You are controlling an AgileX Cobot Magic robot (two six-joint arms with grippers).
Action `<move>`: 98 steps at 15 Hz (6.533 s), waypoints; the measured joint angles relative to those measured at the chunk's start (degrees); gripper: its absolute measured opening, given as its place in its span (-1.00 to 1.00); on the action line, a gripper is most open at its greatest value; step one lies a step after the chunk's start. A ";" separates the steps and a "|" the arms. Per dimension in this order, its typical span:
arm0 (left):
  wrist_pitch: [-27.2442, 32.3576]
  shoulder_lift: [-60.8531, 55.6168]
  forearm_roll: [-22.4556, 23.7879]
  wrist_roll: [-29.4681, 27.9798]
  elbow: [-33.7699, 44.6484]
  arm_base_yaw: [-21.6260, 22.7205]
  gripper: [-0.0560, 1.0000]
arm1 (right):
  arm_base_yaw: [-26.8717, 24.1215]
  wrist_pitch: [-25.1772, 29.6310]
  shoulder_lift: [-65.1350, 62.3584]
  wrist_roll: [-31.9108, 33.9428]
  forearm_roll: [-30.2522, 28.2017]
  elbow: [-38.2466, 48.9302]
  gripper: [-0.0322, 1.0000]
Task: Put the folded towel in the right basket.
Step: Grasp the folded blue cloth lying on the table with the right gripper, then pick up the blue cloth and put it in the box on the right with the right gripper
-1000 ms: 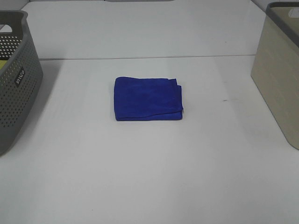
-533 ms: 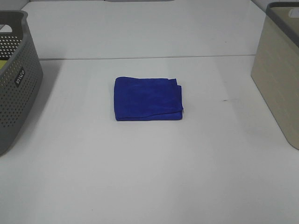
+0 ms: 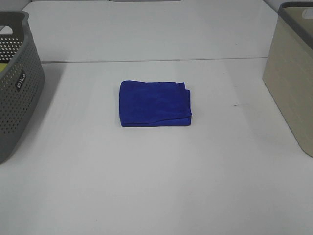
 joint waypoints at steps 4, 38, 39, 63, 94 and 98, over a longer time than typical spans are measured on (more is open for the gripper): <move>0.00 0.00 0.00 0.00 0.00 0.00 0.97 | 0.00 -8.37 13.58 -8.14 3.90 -8.94 0.36; 0.00 0.00 0.00 0.00 0.00 0.00 0.97 | -16.84 -13.35 126.91 -33.75 44.12 -61.99 0.36; 0.00 0.00 0.00 0.00 0.00 0.00 0.97 | -16.84 -14.73 127.37 -33.75 44.81 -61.99 0.36; 0.00 0.00 0.06 0.00 0.00 0.00 0.97 | -1.15 -26.07 133.90 -34.61 55.41 -63.77 0.31; 0.00 0.00 0.06 0.00 0.00 0.00 0.97 | 1.78 -17.82 88.35 -34.66 28.93 -62.62 -0.82; 0.00 0.00 0.06 0.00 0.00 0.00 0.97 | 1.78 -12.95 83.48 -34.66 25.73 -62.62 -0.82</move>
